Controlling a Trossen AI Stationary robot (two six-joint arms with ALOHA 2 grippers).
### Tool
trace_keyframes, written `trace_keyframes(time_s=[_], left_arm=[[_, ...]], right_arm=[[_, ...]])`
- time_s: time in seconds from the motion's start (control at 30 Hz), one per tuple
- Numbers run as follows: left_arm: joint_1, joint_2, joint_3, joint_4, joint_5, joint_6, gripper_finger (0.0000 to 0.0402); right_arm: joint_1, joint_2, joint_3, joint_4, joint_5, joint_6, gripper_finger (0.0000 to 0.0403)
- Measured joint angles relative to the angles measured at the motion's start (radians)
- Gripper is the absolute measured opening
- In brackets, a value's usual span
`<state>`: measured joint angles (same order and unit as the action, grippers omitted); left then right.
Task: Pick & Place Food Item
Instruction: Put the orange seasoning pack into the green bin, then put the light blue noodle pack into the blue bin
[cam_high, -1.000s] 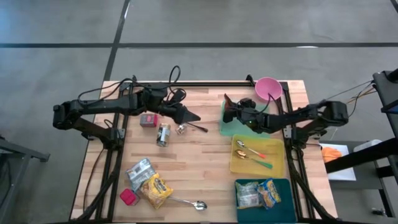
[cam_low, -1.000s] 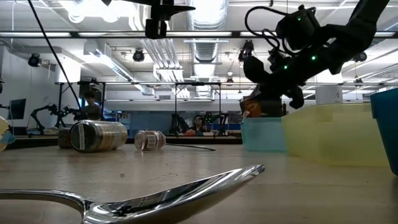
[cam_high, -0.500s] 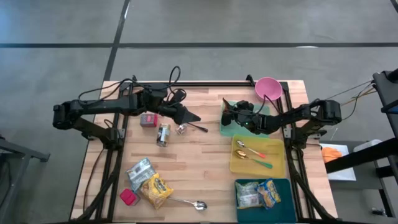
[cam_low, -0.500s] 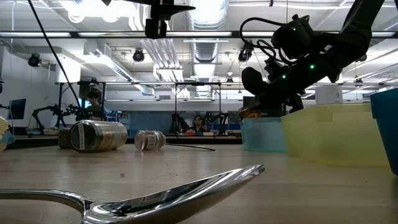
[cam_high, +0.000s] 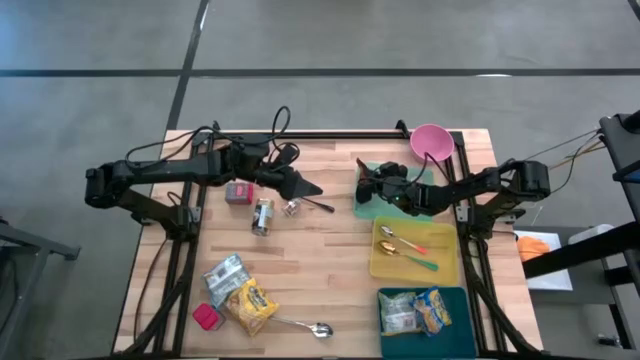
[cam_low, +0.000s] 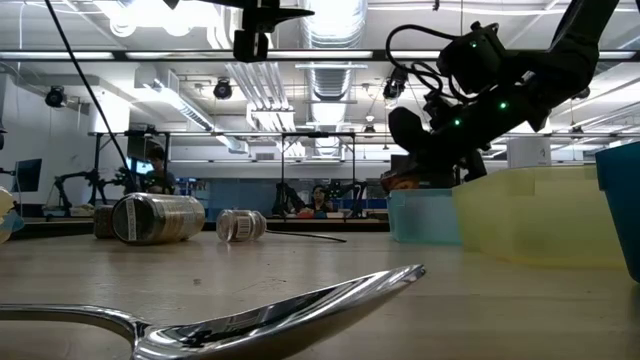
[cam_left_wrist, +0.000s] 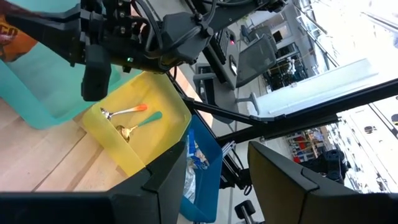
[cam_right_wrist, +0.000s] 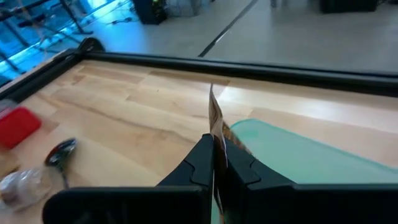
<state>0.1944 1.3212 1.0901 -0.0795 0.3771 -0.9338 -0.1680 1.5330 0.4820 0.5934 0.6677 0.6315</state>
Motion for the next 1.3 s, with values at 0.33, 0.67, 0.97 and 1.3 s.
trace_keyframes(time_s=[0.33,0.67,0.97,1.3], left_arm=[[0.0,0.0,0.0,0.0,0.0,0.01,0.0178],[0.0,0.0,0.0,0.0,0.0,0.01,0.0178],[-0.001,0.0,0.0,0.0,0.001,0.01,0.0178],[-0.004,0.0,0.0,-0.001,0.008,0.002,0.0179]], right_arm=[[0.007,0.0,0.0,-0.004,-0.085,-0.015,0.0008],[0.006,-0.005,0.0,-0.003,-0.18,-0.025,0.0087],[0.006,-0.028,0.0,-0.017,-0.18,-0.038,0.0211],[0.006,-0.136,0.002,-0.1,-0.171,-0.063,0.0228]])
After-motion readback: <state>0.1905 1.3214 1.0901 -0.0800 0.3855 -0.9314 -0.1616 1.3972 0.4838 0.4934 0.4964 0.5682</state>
